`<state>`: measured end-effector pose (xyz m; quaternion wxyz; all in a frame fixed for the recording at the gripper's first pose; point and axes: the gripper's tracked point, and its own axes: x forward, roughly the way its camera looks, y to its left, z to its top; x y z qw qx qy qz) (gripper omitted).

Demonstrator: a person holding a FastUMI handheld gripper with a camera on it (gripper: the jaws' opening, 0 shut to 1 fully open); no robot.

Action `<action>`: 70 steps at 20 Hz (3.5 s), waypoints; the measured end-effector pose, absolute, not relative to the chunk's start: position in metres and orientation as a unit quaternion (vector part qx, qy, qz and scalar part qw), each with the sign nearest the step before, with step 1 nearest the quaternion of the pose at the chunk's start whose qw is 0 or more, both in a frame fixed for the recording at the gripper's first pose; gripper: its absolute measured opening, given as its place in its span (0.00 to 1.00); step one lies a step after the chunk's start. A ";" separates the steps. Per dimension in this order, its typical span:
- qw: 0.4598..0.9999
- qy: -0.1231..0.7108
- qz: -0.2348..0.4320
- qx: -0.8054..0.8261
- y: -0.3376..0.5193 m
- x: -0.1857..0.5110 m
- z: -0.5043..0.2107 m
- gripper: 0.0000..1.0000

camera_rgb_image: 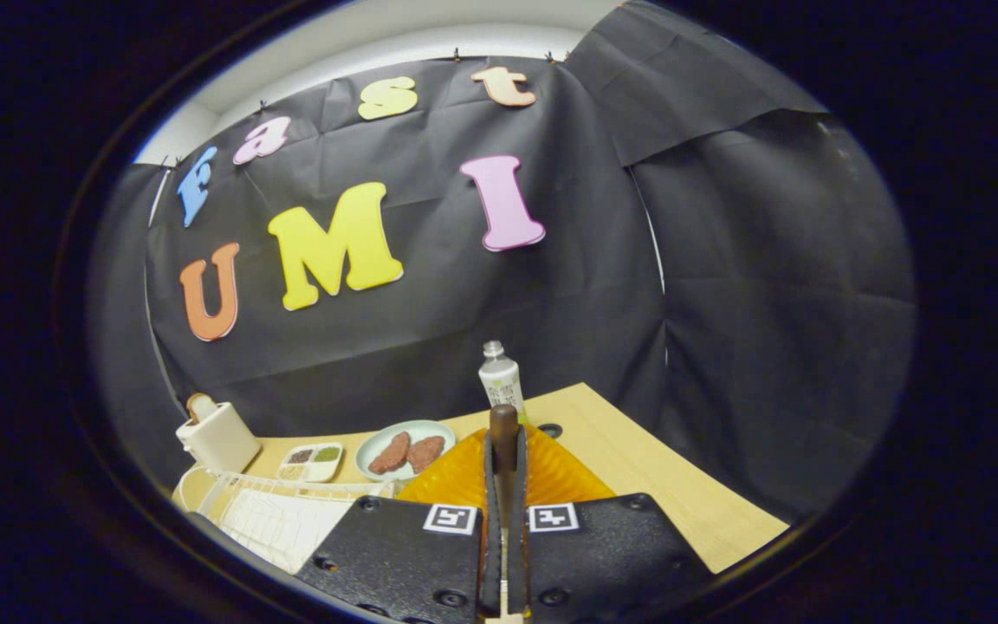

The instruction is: Take the plate from the dish rack, then take the spoon from the basket and place it into the plate.

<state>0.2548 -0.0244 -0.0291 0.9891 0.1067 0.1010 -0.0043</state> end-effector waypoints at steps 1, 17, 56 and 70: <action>0.991 0.088 -0.006 0.098 -0.025 0.249 -0.018 0.08; 0.986 0.083 0.084 0.117 0.105 0.087 -0.041 0.08; 0.995 0.016 0.102 0.016 0.141 -0.004 -0.072 1.00; 0.993 0.010 0.113 0.012 0.140 -0.018 -0.077 1.00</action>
